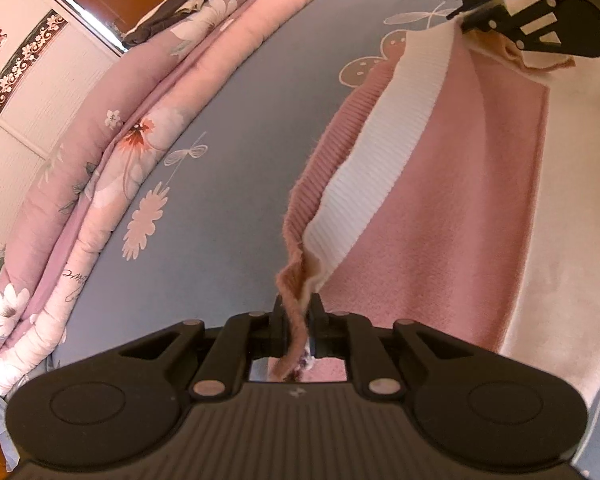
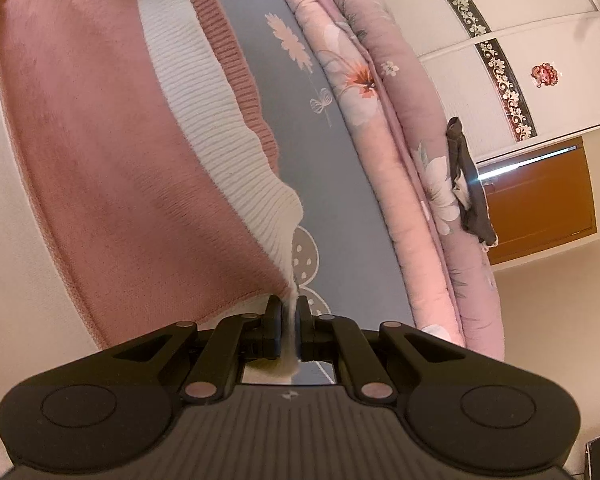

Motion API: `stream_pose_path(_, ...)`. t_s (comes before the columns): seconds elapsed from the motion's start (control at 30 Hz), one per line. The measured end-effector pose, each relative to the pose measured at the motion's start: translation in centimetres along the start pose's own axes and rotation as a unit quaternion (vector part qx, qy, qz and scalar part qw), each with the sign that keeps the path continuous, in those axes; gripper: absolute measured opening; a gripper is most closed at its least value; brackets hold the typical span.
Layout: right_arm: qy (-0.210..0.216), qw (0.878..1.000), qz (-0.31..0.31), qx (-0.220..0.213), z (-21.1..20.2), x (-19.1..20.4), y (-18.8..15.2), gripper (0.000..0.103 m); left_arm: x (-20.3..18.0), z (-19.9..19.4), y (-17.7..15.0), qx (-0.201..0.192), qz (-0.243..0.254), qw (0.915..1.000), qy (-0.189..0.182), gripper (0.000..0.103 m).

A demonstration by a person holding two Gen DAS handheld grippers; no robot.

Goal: Fold clothes

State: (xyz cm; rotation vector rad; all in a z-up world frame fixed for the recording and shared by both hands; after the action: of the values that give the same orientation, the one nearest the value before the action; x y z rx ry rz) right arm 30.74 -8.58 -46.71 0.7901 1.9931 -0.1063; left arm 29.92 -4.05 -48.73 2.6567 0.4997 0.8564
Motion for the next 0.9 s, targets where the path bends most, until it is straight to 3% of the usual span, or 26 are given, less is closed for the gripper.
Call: stream_pose_path(0.9,0.019,0.999,-0.006,0.025,5.6,2.4,0.3,0.01,1.1,5.2,-0.5,0.015,-0.017,0.9997,-0.012,0.014)
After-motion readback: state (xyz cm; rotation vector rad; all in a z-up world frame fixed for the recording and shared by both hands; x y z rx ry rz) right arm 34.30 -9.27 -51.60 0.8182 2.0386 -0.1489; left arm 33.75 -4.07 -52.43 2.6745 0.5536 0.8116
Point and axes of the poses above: each gripper's, at about its wrist camera, not at the fingertips, and z roughly the way its jaws point, x to its left, y to its top, the point moved 9 cm from there along z, roughly the way its jaws point, and after that the axes turned 2 degrees about -y, right-handed, at the moved point
